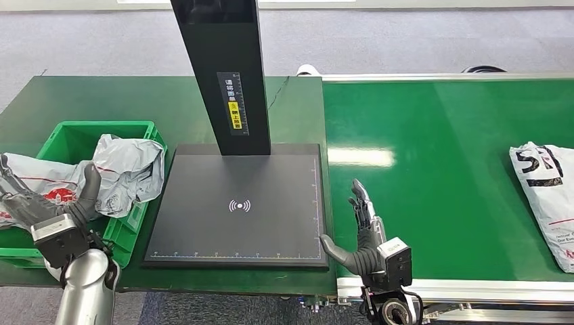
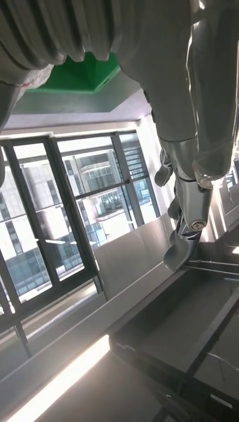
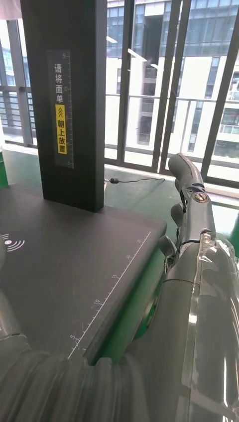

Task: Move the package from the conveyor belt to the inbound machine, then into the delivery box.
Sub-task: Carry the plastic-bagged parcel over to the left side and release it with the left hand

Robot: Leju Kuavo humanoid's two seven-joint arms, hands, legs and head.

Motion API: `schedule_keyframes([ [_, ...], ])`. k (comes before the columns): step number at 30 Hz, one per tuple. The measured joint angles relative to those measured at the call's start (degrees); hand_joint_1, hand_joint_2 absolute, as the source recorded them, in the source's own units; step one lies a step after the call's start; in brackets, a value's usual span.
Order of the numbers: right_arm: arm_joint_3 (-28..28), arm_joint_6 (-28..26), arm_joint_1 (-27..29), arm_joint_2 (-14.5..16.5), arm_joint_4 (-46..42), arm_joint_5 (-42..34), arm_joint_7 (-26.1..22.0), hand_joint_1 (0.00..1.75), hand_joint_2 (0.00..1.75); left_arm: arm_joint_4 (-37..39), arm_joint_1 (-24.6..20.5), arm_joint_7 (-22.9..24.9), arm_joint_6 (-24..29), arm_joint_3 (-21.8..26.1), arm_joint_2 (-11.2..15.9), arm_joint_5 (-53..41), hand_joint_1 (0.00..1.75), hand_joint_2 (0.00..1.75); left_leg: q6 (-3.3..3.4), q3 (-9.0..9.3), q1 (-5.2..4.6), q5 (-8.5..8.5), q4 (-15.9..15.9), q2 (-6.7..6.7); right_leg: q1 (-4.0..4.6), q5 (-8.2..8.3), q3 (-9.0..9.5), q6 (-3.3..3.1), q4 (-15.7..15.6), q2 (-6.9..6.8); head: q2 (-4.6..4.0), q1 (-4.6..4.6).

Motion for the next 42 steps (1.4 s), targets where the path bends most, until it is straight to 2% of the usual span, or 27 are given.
schedule_keyframes([
  [8, 0.0, 0.0, 0.0, 0.0, 0.0, 0.0, 0.0, 0.00, 1.75, -1.9, 0.7, 0.0, 0.0, -0.2, -0.4, 0.0, 0.00, 1.75, 0.00, 0.00, 0.00, 0.00, 0.0, 0.01, 0.00, 0.00, 0.00, 0.00, 0.0, 0.00, 0.00, 0.00],
  [13, 0.1, -0.1, -0.6, 0.0, 0.3, 0.0, 0.0, 0.00, 1.75, -8.2, 2.7, 0.0, 0.0, -0.4, -2.2, -1.9, 0.00, 1.75, 0.00, -0.02, -0.01, -0.01, 0.0, 0.02, -0.01, 0.00, -0.01, 0.01, 0.0, 0.00, 0.00, 0.01],
  [16, 0.3, -0.3, -0.9, 0.0, 0.5, 0.0, 0.0, 0.00, 1.75, -11.0, 4.2, 0.0, -0.6, -1.4, -2.7, 3.4, 0.00, 1.75, 0.01, -0.01, -0.02, -0.01, 0.0, 0.00, -0.02, -0.01, -0.03, 0.01, 0.0, 0.00, 0.01, 0.00],
  [18, 0.4, -0.5, -1.0, -0.1, 0.5, 0.0, 0.0, 0.00, 1.75, -11.4, 5.1, 0.4, -4.5, -3.3, -2.3, 9.3, 0.00, 1.75, 0.00, -0.01, -0.01, -0.01, 0.0, 0.00, -0.01, -0.01, -0.03, 0.00, 0.0, -0.01, 0.01, -0.01],
  [19, 0.4, -0.5, -1.0, -0.2, 0.5, 0.0, 0.0, 0.00, 1.75, -11.4, 5.6, 0.9, -8.8, -4.7, -2.0, 11.7, 0.00, 1.75, 0.00, -0.01, -0.01, -0.01, 0.0, -0.01, -0.01, -0.01, -0.03, 0.00, 0.0, -0.02, 0.01, -0.01],
  [23, 0.5, 0.6, -1.8, -0.4, 1.0, 0.0, 0.0, 0.00, 1.75, -10.9, 7.7, 3.5, -35.9, -12.0, -0.8, 14.8, 0.00, 1.75, 0.01, -0.01, -0.03, -0.01, 0.0, 0.04, -0.03, 0.00, 0.00, 0.00, 0.0, -0.01, 0.00, 0.00],
  [24, 0.5, 0.9, -2.2, -0.5, 1.3, 0.0, 0.0, 0.00, 1.75, -10.4, 8.0, 3.8, -40.2, -14.0, -0.6, 14.5, 0.00, 1.75, 0.01, -0.01, -0.05, -0.01, 0.0, 0.05, -0.04, 0.00, 0.00, 0.01, 0.0, -0.01, 0.00, 0.00],
  [26, 0.6, 1.3, -2.9, -0.5, 1.8, 0.1, 0.1, 0.00, 1.75, -8.9, 8.4, 4.4, -45.4, -17.4, -0.5, 14.3, 0.00, 1.75, 0.01, -0.01, -0.06, -0.01, 0.0, 0.03, -0.06, 0.00, -0.01, 0.01, 0.0, -0.01, 0.00, 0.02],
  [32, 1.3, 2.2, -3.7, -0.5, 2.8, 0.7, 0.4, 0.00, 1.75, -2.6, 8.5, 6.8, -52.4, -22.3, -0.6, 15.1, 0.00, 1.75, 0.01, -0.01, -0.05, -0.01, 0.0, 0.00, -0.05, 0.00, -0.04, 0.01, 0.0, -0.02, 0.00, -0.02],
  [42, 1.5, 3.1, -3.5, -0.5, 3.3, 1.8, 0.4, 0.00, 1.75, 8.5, 7.1, 13.3, -54.2, -23.5, -1.7, 12.0, 0.00, 1.75, 0.01, -0.01, -0.05, -0.01, 0.0, -0.01, -0.05, 0.00, -0.02, 0.01, 0.0, -0.02, 0.00, 0.01],
])
